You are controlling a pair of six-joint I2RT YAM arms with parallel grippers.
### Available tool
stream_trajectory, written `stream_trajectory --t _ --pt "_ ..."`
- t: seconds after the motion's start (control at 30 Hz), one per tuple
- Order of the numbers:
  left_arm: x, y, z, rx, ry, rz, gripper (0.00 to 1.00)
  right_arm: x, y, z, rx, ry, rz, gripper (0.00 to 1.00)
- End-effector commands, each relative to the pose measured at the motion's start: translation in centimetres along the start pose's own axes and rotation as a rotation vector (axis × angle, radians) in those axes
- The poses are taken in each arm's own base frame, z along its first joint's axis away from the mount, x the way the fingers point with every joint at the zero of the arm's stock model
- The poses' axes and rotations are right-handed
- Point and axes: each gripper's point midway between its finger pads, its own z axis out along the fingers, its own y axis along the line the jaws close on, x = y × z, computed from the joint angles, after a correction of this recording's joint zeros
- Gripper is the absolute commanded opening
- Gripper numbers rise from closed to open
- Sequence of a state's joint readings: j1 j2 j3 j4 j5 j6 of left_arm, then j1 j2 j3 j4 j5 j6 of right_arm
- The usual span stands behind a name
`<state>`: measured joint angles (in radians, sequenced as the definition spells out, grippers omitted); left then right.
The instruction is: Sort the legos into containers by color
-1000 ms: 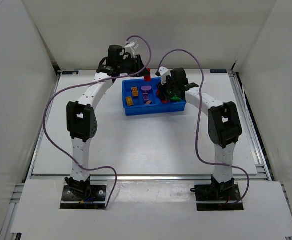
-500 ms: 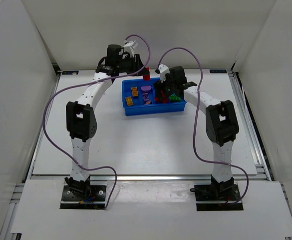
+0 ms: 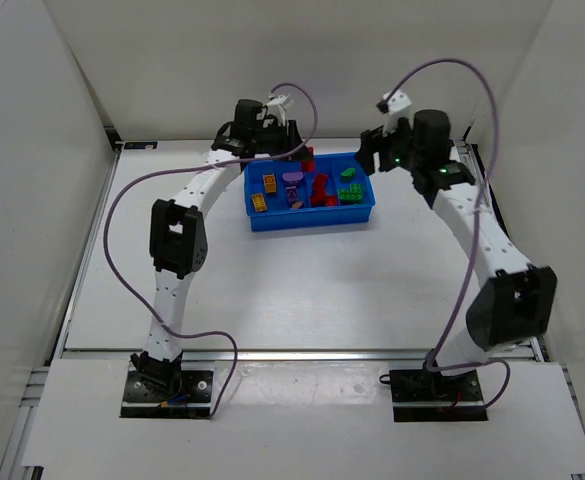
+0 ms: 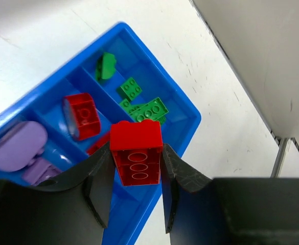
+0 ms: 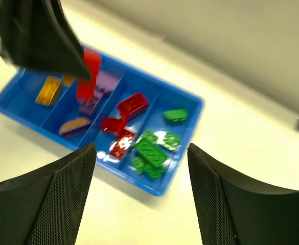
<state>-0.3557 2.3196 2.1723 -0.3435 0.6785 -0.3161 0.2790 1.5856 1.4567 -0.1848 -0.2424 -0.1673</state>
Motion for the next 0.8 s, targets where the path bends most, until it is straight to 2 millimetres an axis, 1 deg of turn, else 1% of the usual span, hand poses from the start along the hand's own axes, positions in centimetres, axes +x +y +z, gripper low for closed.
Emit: stream_trajectory --t 0.0,0.03,0.07,0.1,0.13,0.17,0.23,0.3,0.37,0.4,0.5,0.53,0.57,0.6,0.67,0.7,0.73,0.77 --pt "-0.9 -3.1 1.2 0.061 -0.017 0.047 0.11 0.0 -0.2 -2.6 -0.011 0.013 0.025 0.76" --pt "-0.4 -3.1 2.0 0.067 -0.009 0.05 0.11 -0.4 -0.4 -3.3 -0.009 0.005 0.031 0.76" --pt "-0.2 -3.1 2.3 0.069 -0.006 0.053 0.11 -0.2 -0.6 -3.6 -0.007 0.013 0.039 0.76" --pt "-0.1 -3.0 2.7 0.067 -0.005 0.055 0.12 -0.5 -0.7 -3.8 -0.006 0.007 0.043 0.76" --pt "0.5 -2.6 3.2 0.064 0.006 0.053 0.12 -0.6 -0.9 -4.2 0.001 0.007 0.052 0.76" --pt "0.4 -2.8 3.6 0.068 0.003 0.059 0.14 -0.4 -1.0 -4.3 0.003 0.014 0.058 0.76" --pt "1.4 -2.1 4.4 0.062 0.019 0.042 0.17 -0.6 -1.5 -4.9 0.018 0.01 0.071 0.76" --pt "1.8 -1.7 4.8 0.049 0.022 0.034 0.18 -0.6 -1.6 -5.2 0.024 0.01 0.073 0.76" --pt "2.5 -1.1 5.3 0.04 0.031 0.02 0.19 -0.4 -1.8 -5.3 0.024 0.015 0.079 0.76" --pt "2.7 -0.9 5.5 0.036 0.033 0.018 0.19 -0.2 -2.2 -5.3 0.032 0.022 0.091 0.76" --pt "3.1 0.0 5.8 0.015 0.033 0.014 0.2 0.1 -2.4 -5.2 0.031 0.029 0.108 0.76" --pt "3.1 -0.1 5.9 0.016 0.032 0.016 0.2 0.1 -2.5 -5.1 0.033 0.029 0.11 0.77" --pt "3.3 0.2 6.1 0.014 0.035 0.016 0.22 0.2 -2.6 -4.9 0.031 0.031 0.114 0.77" --pt "3.2 0.2 6.1 0.011 0.033 0.015 0.29 0.2 -2.7 -4.9 0.032 0.032 0.115 0.77" --pt "3.4 0.5 6.2 0.007 0.037 0.011 0.38 0.4 -2.8 -4.6 0.031 0.039 0.119 0.77" --pt "3.3 0.5 6.2 0.004 0.035 0.014 0.56 0.2 -2.8 -4.6 0.03 0.033 0.119 0.77" --pt "3.2 0.5 6.2 0.002 0.033 0.017 0.66 0.4 -2.9 -4.4 0.029 0.039 0.121 0.77" --pt "3.1 0.4 6.2 0.003 0.03 0.02 0.73 0.4 -2.9 -4.3 0.028 0.039 0.123 0.77"
